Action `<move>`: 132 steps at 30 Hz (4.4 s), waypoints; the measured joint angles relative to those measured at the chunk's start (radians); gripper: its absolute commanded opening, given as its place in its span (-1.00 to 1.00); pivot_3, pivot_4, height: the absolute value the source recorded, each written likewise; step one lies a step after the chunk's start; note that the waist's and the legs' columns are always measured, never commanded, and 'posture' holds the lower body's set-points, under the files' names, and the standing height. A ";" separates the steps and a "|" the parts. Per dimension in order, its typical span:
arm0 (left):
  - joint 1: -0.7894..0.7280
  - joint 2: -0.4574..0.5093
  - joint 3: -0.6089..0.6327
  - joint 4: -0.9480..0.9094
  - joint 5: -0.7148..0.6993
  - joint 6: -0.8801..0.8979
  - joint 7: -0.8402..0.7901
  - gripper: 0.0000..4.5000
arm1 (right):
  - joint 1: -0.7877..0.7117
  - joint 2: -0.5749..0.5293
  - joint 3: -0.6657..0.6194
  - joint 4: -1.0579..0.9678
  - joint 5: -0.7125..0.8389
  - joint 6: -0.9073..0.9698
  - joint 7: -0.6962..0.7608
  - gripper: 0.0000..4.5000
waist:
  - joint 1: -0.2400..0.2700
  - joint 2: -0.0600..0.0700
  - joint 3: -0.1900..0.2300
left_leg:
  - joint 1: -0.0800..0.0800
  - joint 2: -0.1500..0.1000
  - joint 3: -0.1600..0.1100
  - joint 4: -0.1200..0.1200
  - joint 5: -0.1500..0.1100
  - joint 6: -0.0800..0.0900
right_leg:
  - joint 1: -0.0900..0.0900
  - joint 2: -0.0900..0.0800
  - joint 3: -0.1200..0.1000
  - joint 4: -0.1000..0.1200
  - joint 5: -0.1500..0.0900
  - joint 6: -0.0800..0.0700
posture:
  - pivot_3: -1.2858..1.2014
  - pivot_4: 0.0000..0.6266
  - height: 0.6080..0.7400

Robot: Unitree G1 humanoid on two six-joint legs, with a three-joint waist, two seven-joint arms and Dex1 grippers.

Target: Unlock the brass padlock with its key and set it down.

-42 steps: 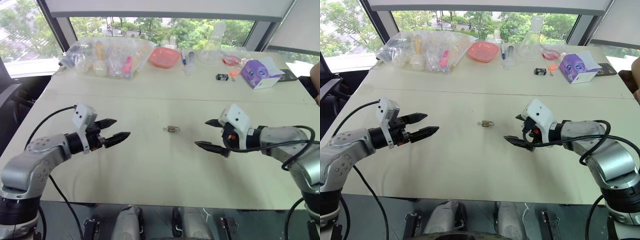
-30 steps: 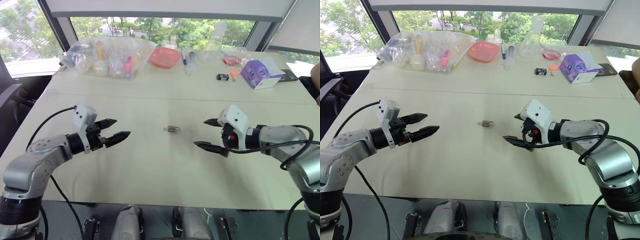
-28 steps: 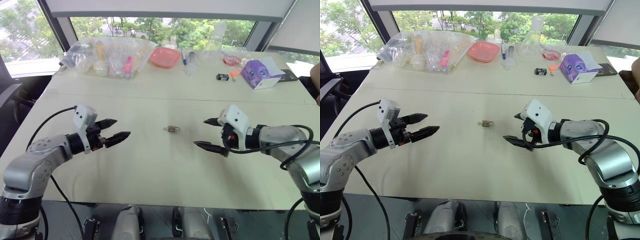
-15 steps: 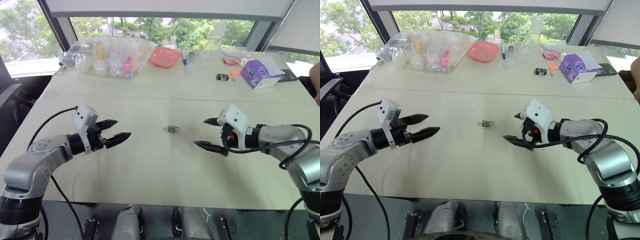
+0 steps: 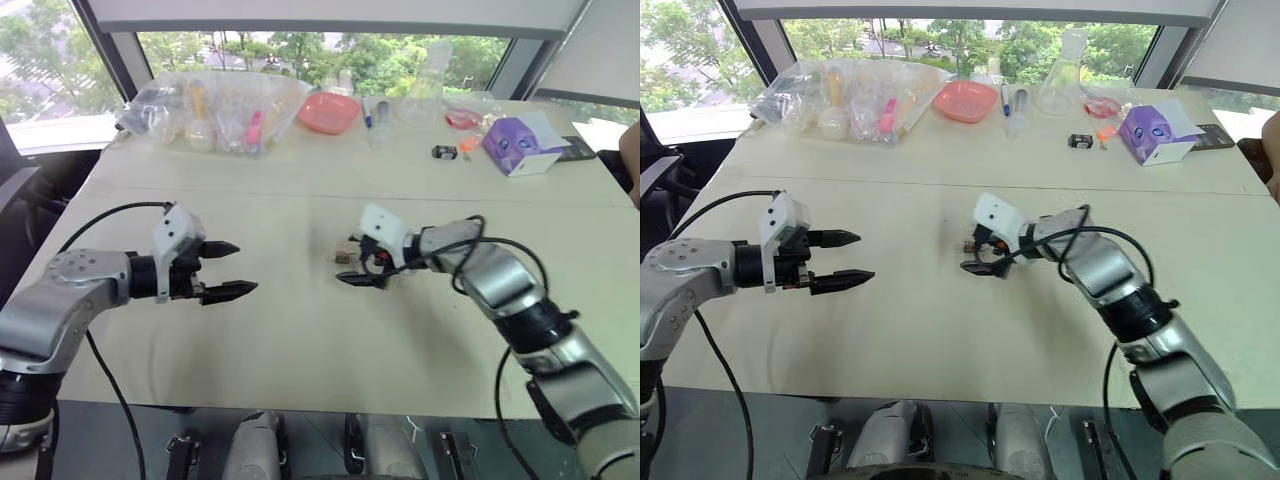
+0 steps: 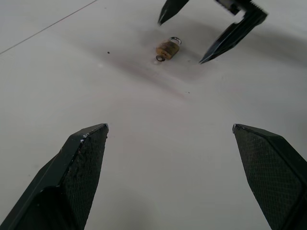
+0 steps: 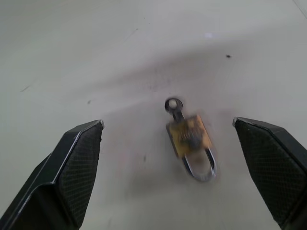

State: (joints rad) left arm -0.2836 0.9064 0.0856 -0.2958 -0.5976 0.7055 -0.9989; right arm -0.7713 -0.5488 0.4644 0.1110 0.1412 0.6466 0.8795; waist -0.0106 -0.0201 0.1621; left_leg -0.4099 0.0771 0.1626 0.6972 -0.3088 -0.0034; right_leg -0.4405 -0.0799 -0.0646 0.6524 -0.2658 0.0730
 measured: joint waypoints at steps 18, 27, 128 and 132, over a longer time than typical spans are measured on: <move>0.042 -0.047 0.021 -0.072 -0.025 0.014 0.081 0.96 | -0.051 0.033 0.021 0.148 -0.128 -0.110 0.112 -0.70 | -0.002 0.000 0.000 | 0.002 0.001 -0.001 0.002 0.001 -0.001 | 0.001 0.000 0.000 0.003 0.000 0.000 | 0.03 -0.52 1.00; -0.175 -0.253 0.079 0.179 -0.178 0.097 0.118 0.96 | 0.020 0.044 -0.086 -0.032 -0.156 -0.395 0.025 -0.70 | -0.008 0.000 0.000 | 0.002 0.000 -0.001 0.002 0.002 -0.003 | 0.000 0.001 0.000 0.006 0.000 0.001 | 0.03 -0.52 1.00; -0.537 -0.416 0.011 0.594 -0.051 0.094 -0.087 -0.98 | 0.062 0.101 -0.159 -0.324 -0.300 -0.346 -0.094 0.98 | -0.004 0.000 0.000 | 0.002 0.000 -0.001 0.003 0.003 -0.006 | 0.000 0.001 0.000 0.009 0.000 0.002 | 0.03 -0.52 1.00; -0.523 -0.415 0.038 0.558 -0.093 0.138 -0.085 -0.98 | 0.102 0.199 -0.304 -0.445 -0.139 -0.132 -0.136 0.98 | -0.003 0.000 0.000 | 0.002 0.000 -0.001 0.003 0.003 -0.006 | 0.000 0.001 0.000 0.009 0.000 0.002 | 0.03 -0.52 1.00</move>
State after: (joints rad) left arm -0.8065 0.4911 0.1233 0.2627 -0.6910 0.8434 -1.0836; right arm -0.6690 -0.3502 0.1604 -0.3340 0.0018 0.5148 0.7438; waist -0.0140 -0.0204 0.1622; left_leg -0.4083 0.0768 0.1618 0.7001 -0.3053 -0.0089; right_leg -0.4407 -0.0785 -0.0648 0.6619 -0.2662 0.0745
